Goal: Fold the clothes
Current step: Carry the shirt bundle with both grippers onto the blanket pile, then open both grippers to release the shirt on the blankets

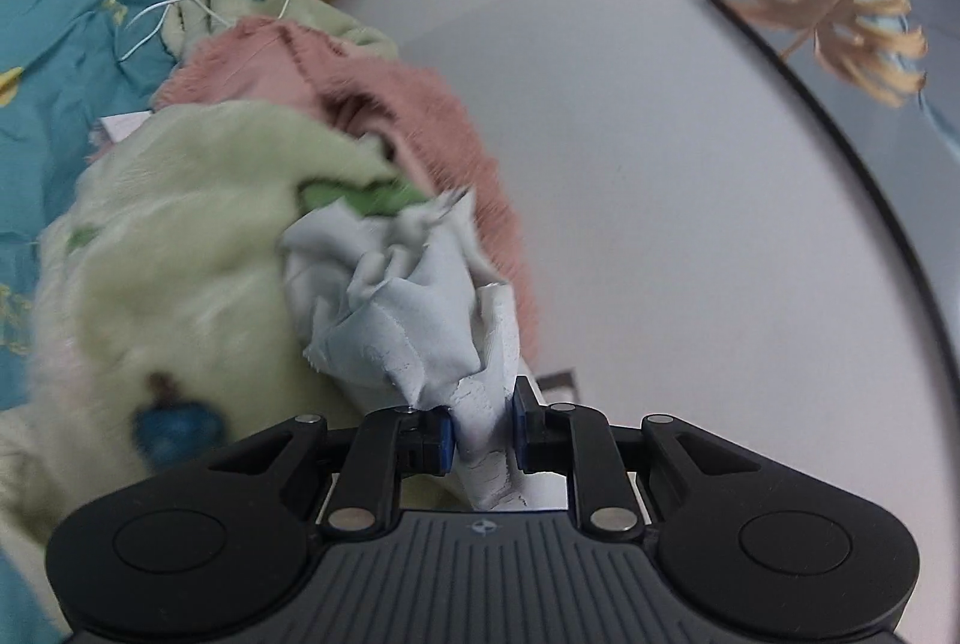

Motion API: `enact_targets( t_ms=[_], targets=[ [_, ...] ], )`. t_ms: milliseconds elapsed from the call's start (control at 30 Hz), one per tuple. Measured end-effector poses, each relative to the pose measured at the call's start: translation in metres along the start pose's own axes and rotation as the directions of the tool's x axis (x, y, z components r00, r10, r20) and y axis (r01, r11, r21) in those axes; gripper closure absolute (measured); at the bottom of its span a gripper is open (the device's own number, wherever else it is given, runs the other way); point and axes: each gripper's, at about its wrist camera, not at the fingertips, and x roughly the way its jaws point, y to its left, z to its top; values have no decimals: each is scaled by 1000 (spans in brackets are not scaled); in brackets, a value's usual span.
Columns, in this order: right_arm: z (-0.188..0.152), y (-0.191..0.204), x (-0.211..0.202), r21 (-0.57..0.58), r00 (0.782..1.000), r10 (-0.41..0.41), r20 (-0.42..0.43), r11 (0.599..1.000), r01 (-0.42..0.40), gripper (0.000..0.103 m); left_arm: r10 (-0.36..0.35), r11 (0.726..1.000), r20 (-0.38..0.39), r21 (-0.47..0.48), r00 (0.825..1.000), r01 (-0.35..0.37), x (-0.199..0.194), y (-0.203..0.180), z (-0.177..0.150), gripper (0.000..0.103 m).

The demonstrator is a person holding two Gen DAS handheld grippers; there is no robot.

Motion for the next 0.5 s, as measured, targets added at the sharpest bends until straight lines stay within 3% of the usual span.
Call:
enact_targets(
  t_ms=[300, 400, 467, 500],
  targets=[
    [-59, -16, -33, -46, 977, -179, -112, 984, 175, 77, 125, 985, -63, 125, 990, -116, -41, 30, -49, 78],
    [-64, -12, -40, -64, 973, -197, -122, 980, 190, 74, 175, 967, -53, 196, 983, -161, -57, 19, -58, 70],
    [-65, -3, -48, -86, 969, -208, -134, 977, 198, 67, 213, 943, -38, 268, 976, -195, -66, 6, -62, 48],
    [-65, 2, -53, -100, 966, -215, -141, 974, 203, 58, 226, 928, -24, 310, 974, -208, -73, -2, -65, 43]
  ],
)
